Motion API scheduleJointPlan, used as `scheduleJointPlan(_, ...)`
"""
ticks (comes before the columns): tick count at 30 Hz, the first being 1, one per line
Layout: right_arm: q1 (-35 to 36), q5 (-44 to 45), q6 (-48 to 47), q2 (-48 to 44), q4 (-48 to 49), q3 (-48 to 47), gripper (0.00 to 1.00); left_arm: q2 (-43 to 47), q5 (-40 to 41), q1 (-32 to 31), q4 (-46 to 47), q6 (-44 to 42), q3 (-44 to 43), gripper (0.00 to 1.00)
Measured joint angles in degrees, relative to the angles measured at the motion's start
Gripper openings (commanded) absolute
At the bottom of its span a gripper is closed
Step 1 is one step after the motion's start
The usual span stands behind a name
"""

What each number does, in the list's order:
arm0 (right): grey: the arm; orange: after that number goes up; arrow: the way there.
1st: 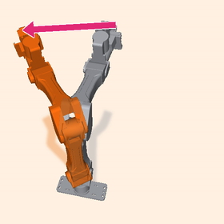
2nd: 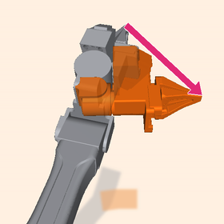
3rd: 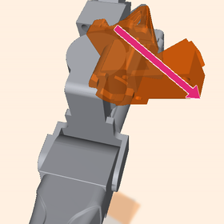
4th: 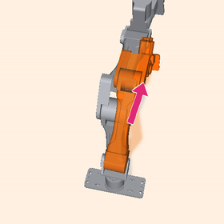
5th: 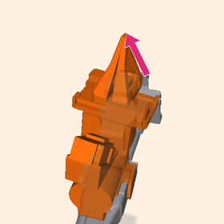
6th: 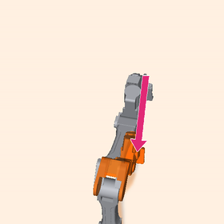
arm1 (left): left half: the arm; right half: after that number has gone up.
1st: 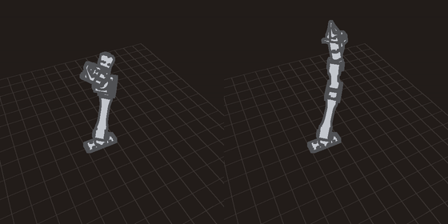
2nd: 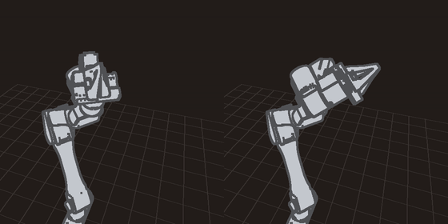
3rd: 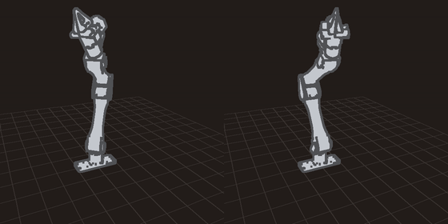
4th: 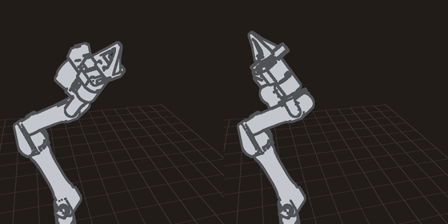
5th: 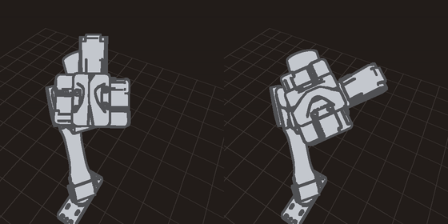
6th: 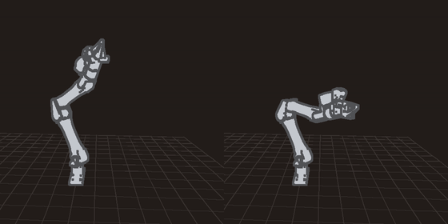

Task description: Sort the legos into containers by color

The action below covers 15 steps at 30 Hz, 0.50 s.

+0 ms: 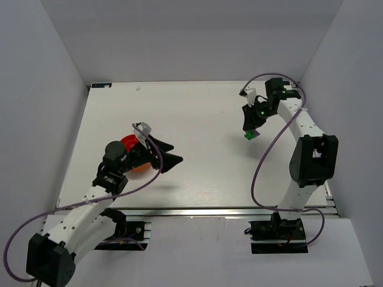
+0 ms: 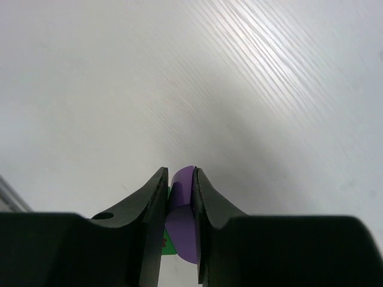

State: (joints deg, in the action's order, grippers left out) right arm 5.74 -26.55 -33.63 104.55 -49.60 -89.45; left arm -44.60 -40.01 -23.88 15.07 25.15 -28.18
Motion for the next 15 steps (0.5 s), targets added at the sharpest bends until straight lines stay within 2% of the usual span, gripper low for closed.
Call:
scheduleJointPlan(7, 9.5, -11.7, 8.3, -1.4, 1.9, -2.3, 0.0, -13.7, 6.8, -5.0, 4.2, 8.6, -4.0, 0.98)
scheduleJointPlan(11, 14.3, -13.0, 15.2, -0.5, 6.2, -2.9, 0.0, -20.9, 14.5, -9.9, 3.9, 11.4, -9.5, 0.98)
scheduleJointPlan(15, 17.3, -12.0, 22.1, 0.5, 11.7, -3.0, 0.0, -24.1, 23.8, -13.9, 2.5, 14.8, -11.9, 0.98)
